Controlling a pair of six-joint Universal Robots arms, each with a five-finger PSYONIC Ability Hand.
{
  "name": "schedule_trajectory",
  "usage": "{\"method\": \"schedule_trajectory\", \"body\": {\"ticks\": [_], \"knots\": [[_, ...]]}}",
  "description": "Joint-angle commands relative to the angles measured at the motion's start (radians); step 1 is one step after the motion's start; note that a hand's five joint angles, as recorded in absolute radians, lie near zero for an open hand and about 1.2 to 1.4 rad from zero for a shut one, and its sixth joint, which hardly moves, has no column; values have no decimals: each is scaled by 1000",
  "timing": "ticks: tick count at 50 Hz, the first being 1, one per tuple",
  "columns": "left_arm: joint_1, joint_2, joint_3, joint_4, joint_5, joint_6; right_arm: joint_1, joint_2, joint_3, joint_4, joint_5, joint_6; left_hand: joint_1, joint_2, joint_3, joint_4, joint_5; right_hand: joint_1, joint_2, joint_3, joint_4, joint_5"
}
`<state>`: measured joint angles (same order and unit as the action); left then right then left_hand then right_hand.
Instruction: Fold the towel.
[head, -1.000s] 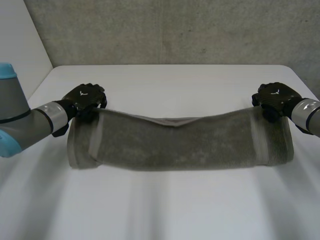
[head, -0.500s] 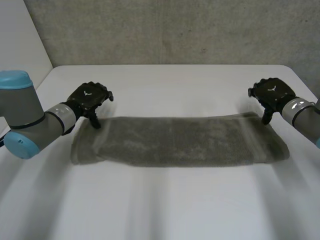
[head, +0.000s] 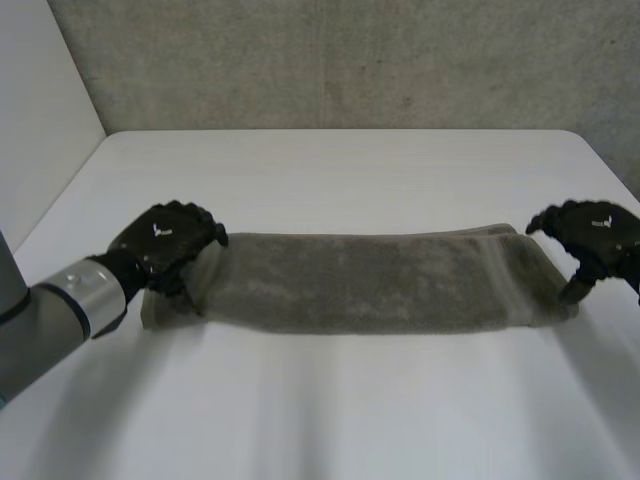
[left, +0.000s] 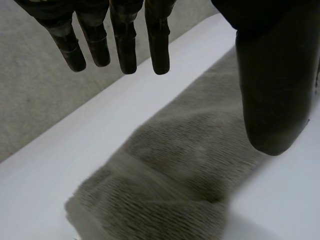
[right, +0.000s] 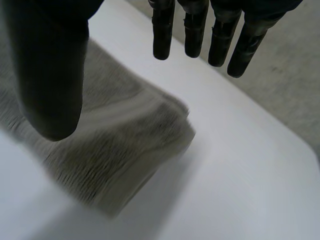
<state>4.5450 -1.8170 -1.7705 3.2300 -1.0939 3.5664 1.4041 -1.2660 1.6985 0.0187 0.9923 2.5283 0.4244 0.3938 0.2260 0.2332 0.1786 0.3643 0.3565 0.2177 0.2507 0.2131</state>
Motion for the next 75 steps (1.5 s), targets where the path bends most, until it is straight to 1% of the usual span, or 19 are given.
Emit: {"method": "schedule_trajectory", "body": {"ticks": [1, 14, 18, 19, 21, 23, 27, 40, 49, 51, 54, 56, 57, 59, 62, 64, 65, 67, 75], "knots": [[2, 5, -49, 33, 8, 0, -36, 81, 30, -2, -26, -94, -64, -34, -51, -59, 7, 81, 89, -43, -76, 58], [0, 2, -55, 45, 8, -1, -27, 206, 3, -74, -24, -125, -64, -34, -51, -59, 7, 217, 225, -43, -76, 194], [3, 4, -55, 47, 8, -1, -25, 235, -8, -105, -20, -129, -64, -34, -51, -59, 7, 541, 549, -43, -76, 518], [3, 4, -56, 47, 8, -1, -25, 235, -8, -105, -20, -129, -64, -34, -51, -59, 7, 543, 551, -43, -76, 519], [3, 4, -55, 45, 8, -1, -27, 250, -16, -108, -20, -138, -64, -34, -51, -59, 7, 934, 942, -43, -76, 911], [3, 4, -56, 47, 8, -1, -31, 255, -23, -106, -18, -140, -64, -34, -51, -59, 7, 1031, 1039, -43, -76, 1008], [2, 5, -58, 45, 8, -3, -47, 243, -29, -106, -15, -137, -64, -34, -51, -59, 7, 1032, 1040, -43, -76, 1009], [6, 25, -69, 45, 8, -3, -267, 114, -134, -89, -20, -140, -64, -34, -51, -59, 7, 1032, 1040, -43, -76, 1009], [6, 27, -72, 45, 8, -3, -234, 36, -290, 17, -24, -121, -64, -34, -51, -59, 7, 1032, 1040, -43, -76, 1009], [6, 27, -73, 47, 8, -3, -109, 4, -333, 44, -14, -100, -64, -34, -51, -59, 7, 1032, 1040, -43, -76, 1009], [5, 27, -73, 45, 8, -3, -34, -3, -350, 43, -4, -91, -64, -34, -51, -59, 7, 1032, 1040, -43, -76, 1009], [6, 28, -73, 47, 8, -3, 112, -6, -375, 43, 14, -74, -64, -34, -51, -59, 7, 1032, 1040, -43, -76, 1009], [6, 28, -73, 45, 8, -3, 113, -6, -375, 43, 14, -74, -64, -34, -51, -59, 7, 1032, 1040, -43, -76, 1009], [5, 28, -73, 45, 8, -3, 279, 10, -393, 41, 60, -71, -64, -34, -51, -59, 7, 1032, 1040, -43, -76, 1009], [6, 30, -73, 45, 6, -4, 368, 25, -401, 38, 89, -72, -64, -34, -51, -59, 7, 1032, 1040, -43, -76, 1009], [5, 30, -73, 45, 6, -4, 536, 94, -437, 21, 143, -78, -64, -34, -51, -59, 7, 1032, 1040, -43, -76, 1009], [5, 30, -73, 45, 6, -4, 536, 94, -438, 21, 143, -78, -64, -34, -51, -59, 7, 1032, 1040, -43, -76, 1009], [5, 30, -73, 47, 6, -4, 680, 167, -473, -5, 173, -78, -64, -34, -51, -59, 7, 1032, 1040, -43, -76, 1009], [3, 30, -69, 47, 5, -6, 875, 384, -537, -51, 203, -85, -67, -36, -51, -59, 4, 1032, 1040, -43, -76, 1009]]}}
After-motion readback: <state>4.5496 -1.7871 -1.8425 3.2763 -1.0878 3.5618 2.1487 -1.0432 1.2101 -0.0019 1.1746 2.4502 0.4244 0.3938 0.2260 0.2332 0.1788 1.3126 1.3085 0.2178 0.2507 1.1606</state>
